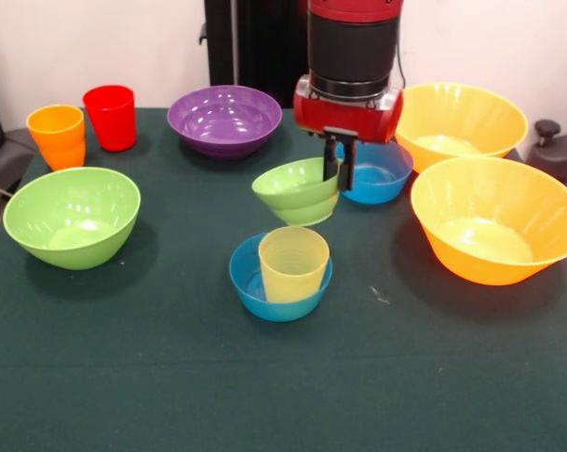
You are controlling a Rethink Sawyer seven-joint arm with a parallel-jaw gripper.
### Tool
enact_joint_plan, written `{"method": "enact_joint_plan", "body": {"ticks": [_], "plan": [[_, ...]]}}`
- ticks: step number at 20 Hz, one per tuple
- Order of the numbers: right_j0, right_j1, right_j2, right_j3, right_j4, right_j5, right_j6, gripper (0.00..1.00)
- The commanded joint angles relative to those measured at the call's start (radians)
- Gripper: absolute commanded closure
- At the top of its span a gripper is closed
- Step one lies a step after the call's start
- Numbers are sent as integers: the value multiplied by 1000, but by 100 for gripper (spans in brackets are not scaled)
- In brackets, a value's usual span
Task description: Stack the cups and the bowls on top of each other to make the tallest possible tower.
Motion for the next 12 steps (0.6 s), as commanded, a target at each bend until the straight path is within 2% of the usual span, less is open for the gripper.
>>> {"method": "enact_joint_plan", "body": {"ticks": [1,6,10,12], "plan": [[42,89,-59,-143,-53,141,61,100],[47,100,-87,-200,-53,176,41,100],[3,107,-44,-232,-35,206,-19,100],[-6,126,-31,-280,-31,245,-35,100]]}}
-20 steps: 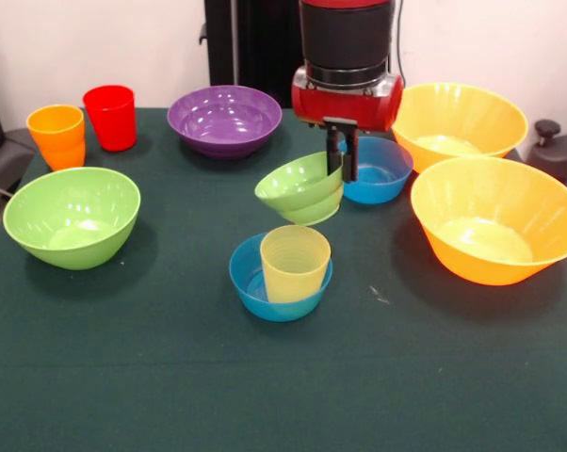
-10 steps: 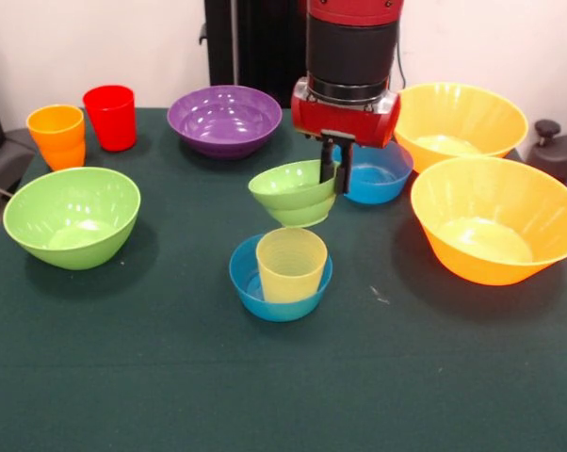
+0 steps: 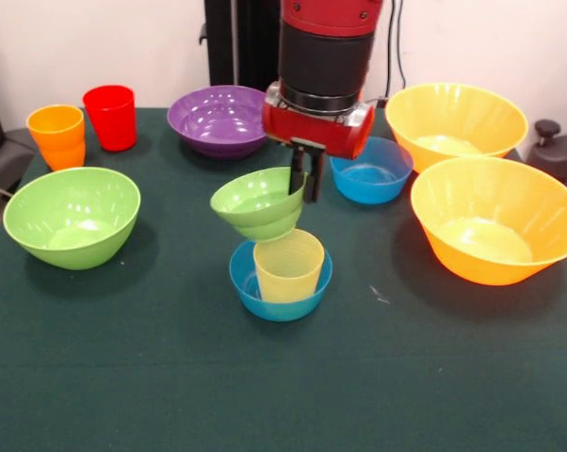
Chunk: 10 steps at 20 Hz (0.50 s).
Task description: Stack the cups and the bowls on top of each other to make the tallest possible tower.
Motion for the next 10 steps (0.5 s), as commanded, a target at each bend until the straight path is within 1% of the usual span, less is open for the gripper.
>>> {"method": "enact_joint_plan", "body": {"ticks": [1,3,7,10], "plan": [[-28,89,48,-188,-28,182,-35,100],[-17,110,44,-232,-24,222,-19,100],[6,126,26,-278,-25,285,10,100],[11,134,26,-292,-24,297,18,100]]}}
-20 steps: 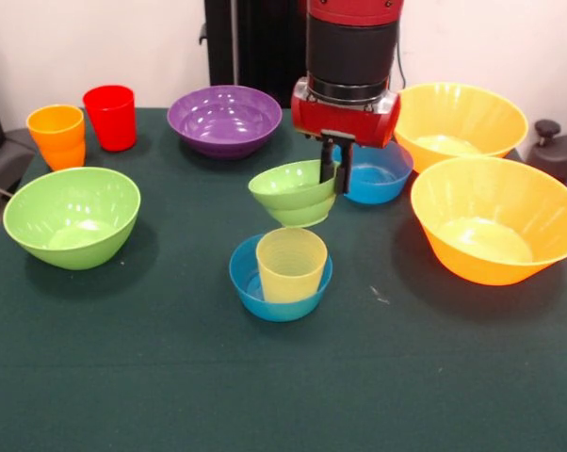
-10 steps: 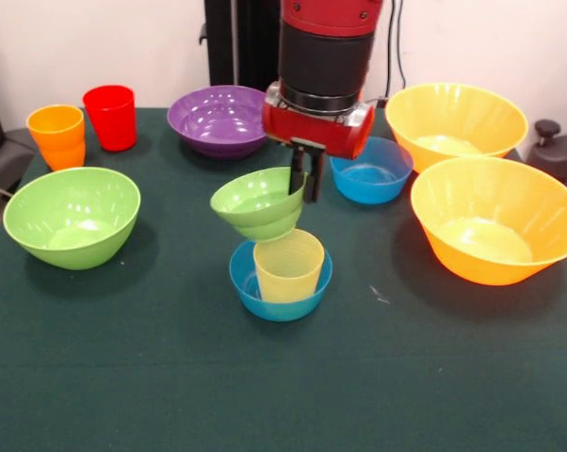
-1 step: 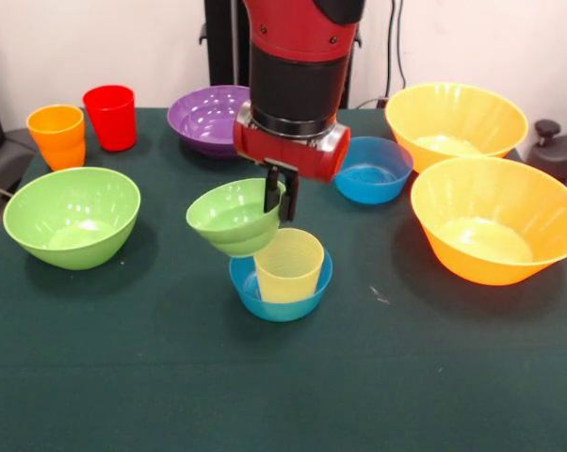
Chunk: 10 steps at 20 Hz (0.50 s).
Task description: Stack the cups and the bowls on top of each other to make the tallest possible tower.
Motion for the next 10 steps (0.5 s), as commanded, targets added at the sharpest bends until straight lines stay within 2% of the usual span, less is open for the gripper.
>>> {"method": "enact_joint_plan", "body": {"ticks": [1,10], "plan": [[26,62,37,-135,-23,158,19,100],[61,79,20,-163,-23,205,53,100]]}}
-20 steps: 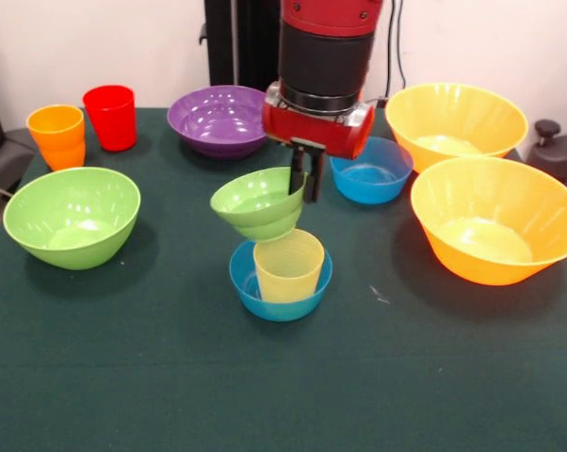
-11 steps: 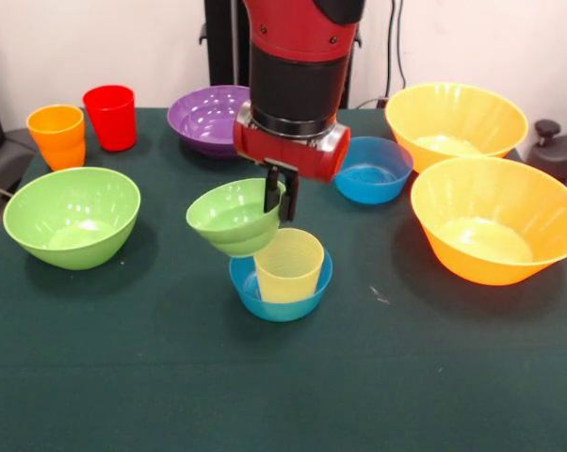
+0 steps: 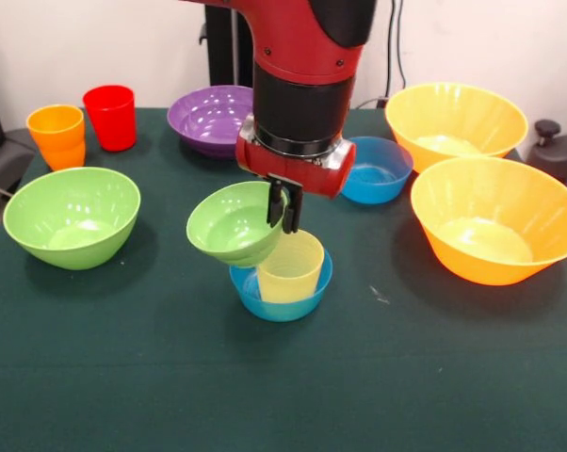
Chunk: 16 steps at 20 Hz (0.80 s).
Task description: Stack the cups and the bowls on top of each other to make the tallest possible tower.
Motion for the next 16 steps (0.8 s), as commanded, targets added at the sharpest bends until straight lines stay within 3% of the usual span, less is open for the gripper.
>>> {"method": "enact_joint_plan", "body": {"ticks": [1,16], "plan": [[47,35,21,-75,-24,129,50,100],[66,49,-6,-103,-11,164,46,100]]}}
